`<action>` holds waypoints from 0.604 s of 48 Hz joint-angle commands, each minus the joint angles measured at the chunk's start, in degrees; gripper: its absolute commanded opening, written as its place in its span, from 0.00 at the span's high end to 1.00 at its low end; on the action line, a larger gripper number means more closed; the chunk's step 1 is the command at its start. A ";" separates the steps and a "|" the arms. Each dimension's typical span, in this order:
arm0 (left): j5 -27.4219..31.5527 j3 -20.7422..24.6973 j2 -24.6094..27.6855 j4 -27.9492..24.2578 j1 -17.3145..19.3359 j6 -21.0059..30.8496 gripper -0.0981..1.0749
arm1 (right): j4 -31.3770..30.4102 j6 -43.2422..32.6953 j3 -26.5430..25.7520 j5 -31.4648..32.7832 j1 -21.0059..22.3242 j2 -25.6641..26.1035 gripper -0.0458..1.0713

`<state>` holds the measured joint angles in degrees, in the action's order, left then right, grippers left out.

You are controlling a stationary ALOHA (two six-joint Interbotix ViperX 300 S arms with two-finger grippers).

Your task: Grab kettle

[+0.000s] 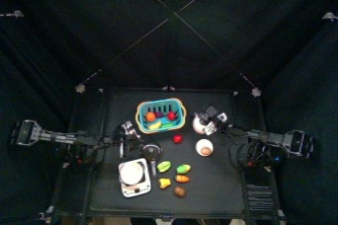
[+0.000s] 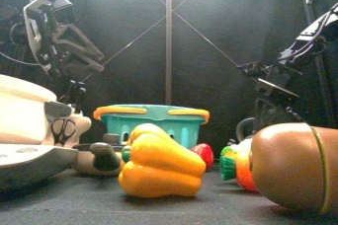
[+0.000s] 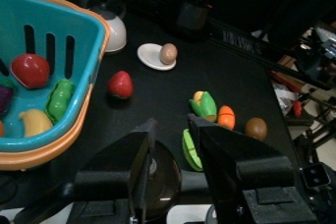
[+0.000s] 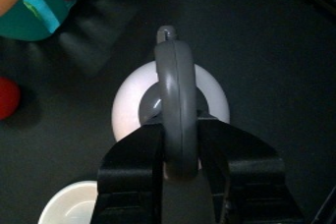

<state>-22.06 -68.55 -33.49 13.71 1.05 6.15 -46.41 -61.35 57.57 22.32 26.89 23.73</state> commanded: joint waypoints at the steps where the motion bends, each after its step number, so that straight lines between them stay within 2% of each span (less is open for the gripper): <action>1: -0.26 0.88 0.09 0.00 0.09 0.00 0.28 | -0.18 0.09 -1.14 -0.18 -0.09 2.02 0.46; 29: -0.26 0.88 0.09 -0.09 0.18 -0.09 0.28 | 0.26 0.00 -1.93 0.09 -0.53 4.04 0.47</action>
<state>-22.15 -68.64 -33.40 13.71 1.05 6.24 -46.32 -61.26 57.48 22.32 26.81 25.93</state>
